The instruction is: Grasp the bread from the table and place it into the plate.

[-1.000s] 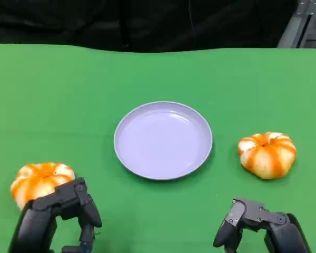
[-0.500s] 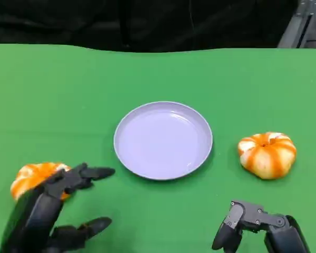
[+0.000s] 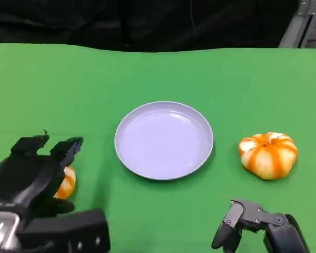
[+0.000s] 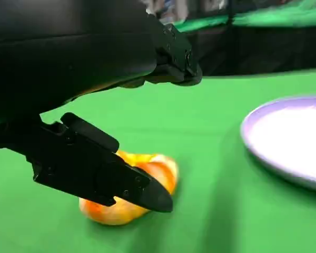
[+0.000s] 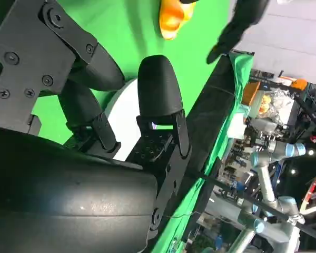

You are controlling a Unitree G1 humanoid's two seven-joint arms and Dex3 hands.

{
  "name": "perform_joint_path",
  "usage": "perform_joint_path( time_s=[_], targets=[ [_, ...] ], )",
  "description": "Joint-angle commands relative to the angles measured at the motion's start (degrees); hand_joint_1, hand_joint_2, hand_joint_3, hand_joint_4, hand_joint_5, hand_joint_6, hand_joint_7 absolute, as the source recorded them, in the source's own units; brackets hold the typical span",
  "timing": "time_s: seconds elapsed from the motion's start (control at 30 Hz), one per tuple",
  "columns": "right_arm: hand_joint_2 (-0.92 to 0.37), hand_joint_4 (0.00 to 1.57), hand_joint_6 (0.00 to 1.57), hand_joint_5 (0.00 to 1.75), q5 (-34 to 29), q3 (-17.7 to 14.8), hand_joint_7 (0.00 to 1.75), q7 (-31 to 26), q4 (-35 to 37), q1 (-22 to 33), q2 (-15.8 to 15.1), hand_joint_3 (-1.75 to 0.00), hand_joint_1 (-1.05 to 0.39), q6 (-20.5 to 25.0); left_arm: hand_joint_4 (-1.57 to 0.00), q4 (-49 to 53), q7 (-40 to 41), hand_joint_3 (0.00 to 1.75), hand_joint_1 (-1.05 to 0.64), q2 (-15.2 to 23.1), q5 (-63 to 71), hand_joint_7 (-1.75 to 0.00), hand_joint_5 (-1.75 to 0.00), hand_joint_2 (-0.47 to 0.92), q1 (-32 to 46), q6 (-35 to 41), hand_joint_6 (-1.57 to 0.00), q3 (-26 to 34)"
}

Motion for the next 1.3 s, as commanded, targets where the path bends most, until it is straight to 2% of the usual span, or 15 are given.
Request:
perform_joint_path(
  time_s=[0.03,0.37,0.57,0.67,0.73,0.77,0.8,0.83,0.87,0.9,1.0,1.1,1.17,1.23,1.3],
  targets=[
    [-0.04,0.89,0.92,1.67,0.74,-0.33,1.37,0.08,-0.58,0.24,-0.23,-1.75,-0.03,0.65,0.0,8.17,-0.57,0.0,-0.54,1.5,1.48,-0.02,-0.27,0.85,-5.3,4.03,-0.21,-2.86],
    [-0.04,0.89,0.91,1.68,0.17,-0.08,1.36,0.12,-2.19,1.26,-0.42,-1.75,-0.02,1.0,-0.02,32.54,-1.89,0.01,-0.5,1.17,-3.25,-0.01,-0.34,0.89,-17.18,9.94,-0.22,-9.16],
    [-0.06,0.88,0.91,1.68,0.31,-0.1,1.36,0.28,-2.9,1.66,-0.58,-1.72,0.0,1.34,-0.17,38.98,-4.84,0.02,-0.41,1.23,-8.21,-0.06,-0.44,0.92,-19.87,11.13,-0.35,-11.24],
    [-0.07,0.88,0.91,1.68,0.33,-0.11,1.36,0.3,-3.04,1.74,-0.55,-1.71,-0.01,1.4,-0.62,39.83,1.68,0.08,-0.35,2.05,-10.34,-0.15,-0.73,0.92,-18.65,7.22,-0.73,-11.27],
    [-0.07,0.88,0.9,1.68,0.5,-0.08,1.36,0.33,-3.11,1.81,-0.45,-1.7,0.0,1.48,-0.8,40.79,9.98,0.04,-0.34,2.4,-11.35,-0.24,-1.06,0.9,-17.66,2.97,-1.01,-11.0],
    [-0.07,0.88,0.91,1.68,0.47,-0.06,1.35,0.29,-3.06,1.81,-0.45,-1.7,0.0,1.29,-0.84,41.51,16.39,0.03,-0.34,2.56,-11.68,-0.26,-1.15,0.89,-16.98,-0.37,-1.07,-10.74],
    [-0.07,0.88,0.9,1.68,0.44,-0.04,1.35,0.26,-3.02,1.8,-0.46,-1.7,0.0,1.13,-0.86,42.21,20.89,0.01,-0.31,2.68,-11.98,-0.56,-1.44,0.87,-16.6,-2.77,-1.03,-10.63],
    [-0.07,0.88,0.9,1.68,0.4,-0.02,1.35,0.24,-3.0,1.8,-0.47,-1.7,0.0,1.1,-0.89,42.97,25.78,0.02,-0.29,2.89,-11.95,-1.03,-1.62,0.86,-16.33,-5.26,-0.88,-10.76],
    [-0.08,0.88,0.9,1.68,0.37,-0.01,1.35,0.24,-2.99,1.79,-0.47,-1.7,0.0,1.09,-0.91,43.75,29.2,0.04,-0.26,3.06,-11.97,-1.38,-1.68,0.87,-16.28,-7.03,-0.78,-10.97],
    [-0.08,0.88,0.9,1.68,0.29,0.02,1.35,0.28,-3.03,1.77,-0.49,-1.69,-0.01,1.22,-0.93,44.78,35.92,0.06,-0.23,3.29,-11.34,-1.6,-1.72,0.87,-16.41,-10.16,-0.72,-11.33],
    [-0.08,0.88,0.9,1.69,0.3,0.06,1.35,0.31,-2.87,1.64,-0.47,-1.69,-0.01,1.21,-0.95,47.66,50.65,0.08,-0.17,3.51,-9.11,-1.73,-1.74,0.85,-17.77,-15.53,-0.73,-12.65],
    [-0.09,0.87,0.9,1.69,0.44,0.19,1.35,0.35,-2.8,1.68,-0.33,-1.69,-0.01,1.4,-0.99,51.03,58.51,0.11,-0.15,3.47,-8.15,-1.74,-1.75,0.85,-19.75,-18.86,-0.77,-13.94],
    [-0.08,0.88,0.9,1.69,0.3,0.3,1.35,0.18,-2.57,1.66,-0.22,-1.69,-0.01,1.22,-1.01,52.53,61.54,0.76,-0.15,3.65,-7.95,-1.75,-1.75,0.53,-20.78,-20.87,-0.8,-14.82],
    [-0.08,0.88,0.9,1.69,-0.01,0.4,1.36,-0.12,-2.3,1.56,-0.01,-1.7,-0.01,1.0,-1.03,52.67,62.73,1.17,-0.17,3.78,-8.0,-1.75,-1.75,0.32,-21.7,-22.6,-0.82,-15.44],
    [-0.08,0.88,0.9,1.69,-0.04,0.51,1.36,-0.13,-2.3,1.55,0.11,-1.7,-0.01,0.97,-1.03,52.58,63.36,1.29,-0.16,3.68,-8.14,-1.75,-1.75,0.24,-22.88,-24.33,-0.82,-15.95]
  ],
)
